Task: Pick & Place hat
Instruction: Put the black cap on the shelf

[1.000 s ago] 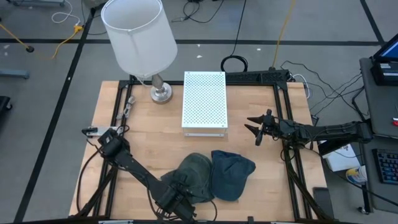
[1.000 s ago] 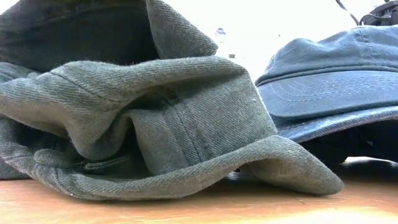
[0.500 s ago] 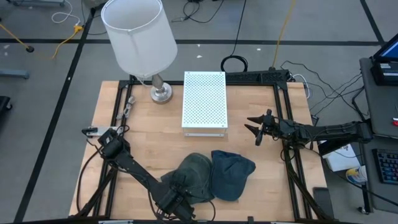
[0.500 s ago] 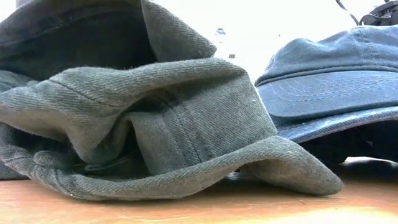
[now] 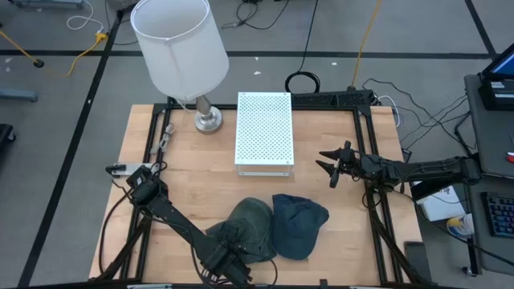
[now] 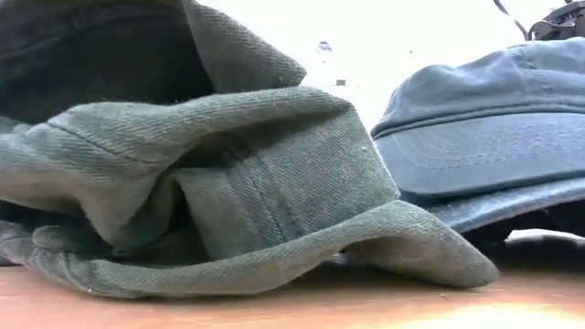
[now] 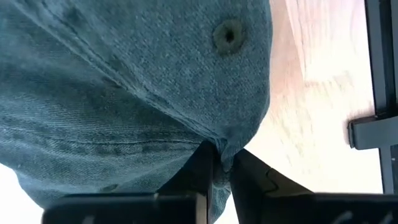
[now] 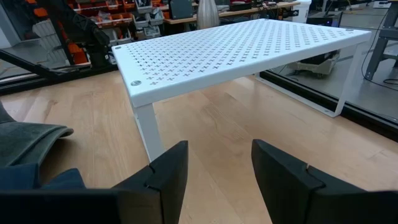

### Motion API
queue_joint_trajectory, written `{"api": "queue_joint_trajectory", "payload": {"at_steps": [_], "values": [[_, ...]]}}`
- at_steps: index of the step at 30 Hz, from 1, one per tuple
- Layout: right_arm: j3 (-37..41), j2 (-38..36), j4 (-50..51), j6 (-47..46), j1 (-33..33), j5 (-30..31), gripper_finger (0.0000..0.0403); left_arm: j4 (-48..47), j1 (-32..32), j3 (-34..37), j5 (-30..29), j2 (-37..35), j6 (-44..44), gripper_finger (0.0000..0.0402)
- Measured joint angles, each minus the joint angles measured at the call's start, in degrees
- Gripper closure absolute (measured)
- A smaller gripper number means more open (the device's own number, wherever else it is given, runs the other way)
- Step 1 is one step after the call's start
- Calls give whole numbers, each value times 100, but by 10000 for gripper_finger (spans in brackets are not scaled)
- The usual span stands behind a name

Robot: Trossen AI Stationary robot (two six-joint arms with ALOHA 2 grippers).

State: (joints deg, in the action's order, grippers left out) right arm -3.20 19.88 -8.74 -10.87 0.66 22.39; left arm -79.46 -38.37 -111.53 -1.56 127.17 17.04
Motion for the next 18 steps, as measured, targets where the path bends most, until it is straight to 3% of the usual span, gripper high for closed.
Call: {"api": "queue_joint_trajectory", "payload": {"at_steps": [9, 18], "values": [[0, 0, -2, 0, 1, 1, 234, -212, 11, -174, -126, -82, 146, 376], [0, 1, -2, 0, 0, 0, 234, -339, 122, -236, -157, -691, 308, 375]]}}
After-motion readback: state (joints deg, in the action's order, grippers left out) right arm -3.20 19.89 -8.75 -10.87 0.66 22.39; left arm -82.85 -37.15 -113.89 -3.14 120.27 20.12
